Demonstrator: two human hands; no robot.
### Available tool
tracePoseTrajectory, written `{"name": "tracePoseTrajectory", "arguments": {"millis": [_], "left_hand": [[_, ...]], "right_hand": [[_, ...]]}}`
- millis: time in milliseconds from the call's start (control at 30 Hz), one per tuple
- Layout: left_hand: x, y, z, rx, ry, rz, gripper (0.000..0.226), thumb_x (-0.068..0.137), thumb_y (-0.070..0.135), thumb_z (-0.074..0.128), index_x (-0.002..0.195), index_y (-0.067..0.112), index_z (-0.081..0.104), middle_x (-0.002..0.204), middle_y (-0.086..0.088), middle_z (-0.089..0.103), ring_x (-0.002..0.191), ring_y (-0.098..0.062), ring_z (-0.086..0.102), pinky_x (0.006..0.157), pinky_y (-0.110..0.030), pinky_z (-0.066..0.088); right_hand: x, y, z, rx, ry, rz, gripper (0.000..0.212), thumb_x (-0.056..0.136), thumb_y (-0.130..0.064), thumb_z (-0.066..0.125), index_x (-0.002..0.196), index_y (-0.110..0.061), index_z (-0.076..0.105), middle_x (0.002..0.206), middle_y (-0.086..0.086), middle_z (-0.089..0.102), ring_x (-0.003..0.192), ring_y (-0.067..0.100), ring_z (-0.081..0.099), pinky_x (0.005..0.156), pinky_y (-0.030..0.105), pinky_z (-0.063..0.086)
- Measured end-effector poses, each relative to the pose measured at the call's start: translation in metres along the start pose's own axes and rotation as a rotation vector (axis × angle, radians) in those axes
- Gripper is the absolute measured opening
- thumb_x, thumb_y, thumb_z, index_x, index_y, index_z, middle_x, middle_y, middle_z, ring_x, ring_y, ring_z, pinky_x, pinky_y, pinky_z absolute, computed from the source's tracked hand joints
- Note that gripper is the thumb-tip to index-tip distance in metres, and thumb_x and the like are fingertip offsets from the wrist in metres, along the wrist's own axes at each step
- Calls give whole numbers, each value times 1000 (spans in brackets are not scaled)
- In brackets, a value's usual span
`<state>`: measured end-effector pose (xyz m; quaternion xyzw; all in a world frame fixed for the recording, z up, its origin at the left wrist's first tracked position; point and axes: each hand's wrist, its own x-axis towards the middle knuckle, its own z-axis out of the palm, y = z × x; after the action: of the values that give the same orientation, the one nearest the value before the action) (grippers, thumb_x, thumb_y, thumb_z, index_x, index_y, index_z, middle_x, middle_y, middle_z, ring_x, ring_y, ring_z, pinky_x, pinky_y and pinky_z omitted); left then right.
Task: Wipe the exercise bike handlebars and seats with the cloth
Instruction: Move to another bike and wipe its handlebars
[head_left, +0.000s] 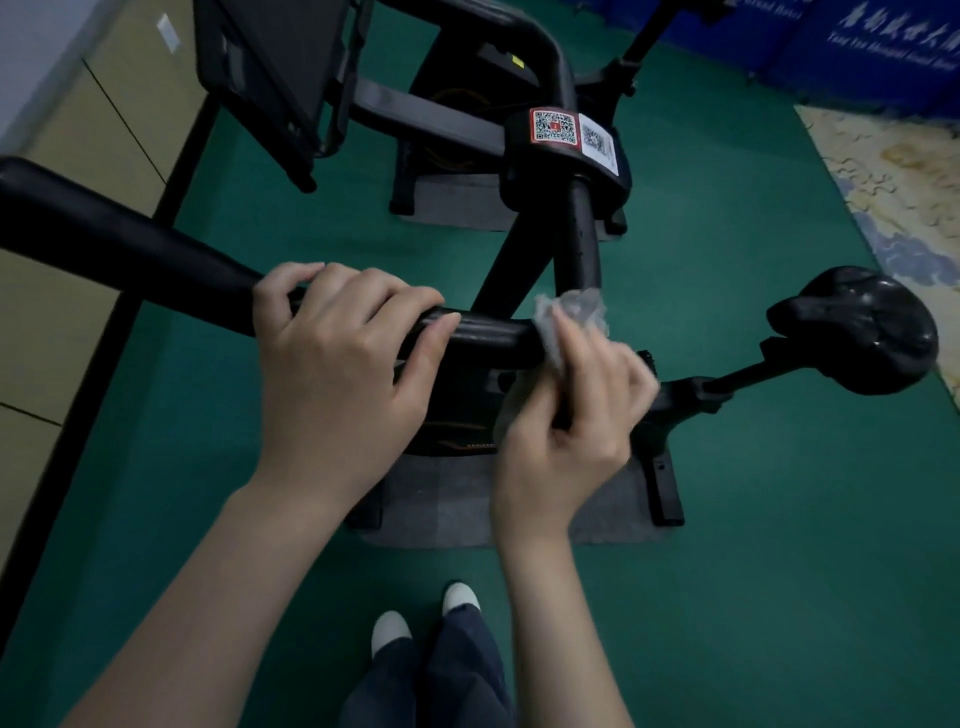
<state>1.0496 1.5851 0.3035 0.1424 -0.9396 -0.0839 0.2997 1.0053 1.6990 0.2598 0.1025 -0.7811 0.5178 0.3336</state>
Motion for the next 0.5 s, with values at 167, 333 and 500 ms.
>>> {"name": "tracePoseTrajectory", "arguments": {"millis": [167,333,500], "left_hand": [[-1,-1,1,3,5,1,27,98,38,48,98,21,70,90,6,66,89,-19,59,93,-35,23],[-1,-2,2,7,32,15,27,98,37,49,97,21,70,89,6,66,88,-20,59,91,-35,24],[-1,-1,4,5,51,9,26,97,36,49,96,20,70,88,6,66,87,-20,59,91,-35,24]], "right_hand": [[26,3,-4,57,-48,122,21,89,1,59,104,-9,71,103,-5,68,99,22,54,87,14,40],[36,6,-19,94,-241,31,23,86,2,64,108,-5,64,97,7,69,88,22,62,79,27,49],[69,0,-17,-44,-401,-49,9,85,-9,67,91,-15,65,83,-8,61,84,20,60,73,10,40]]}}
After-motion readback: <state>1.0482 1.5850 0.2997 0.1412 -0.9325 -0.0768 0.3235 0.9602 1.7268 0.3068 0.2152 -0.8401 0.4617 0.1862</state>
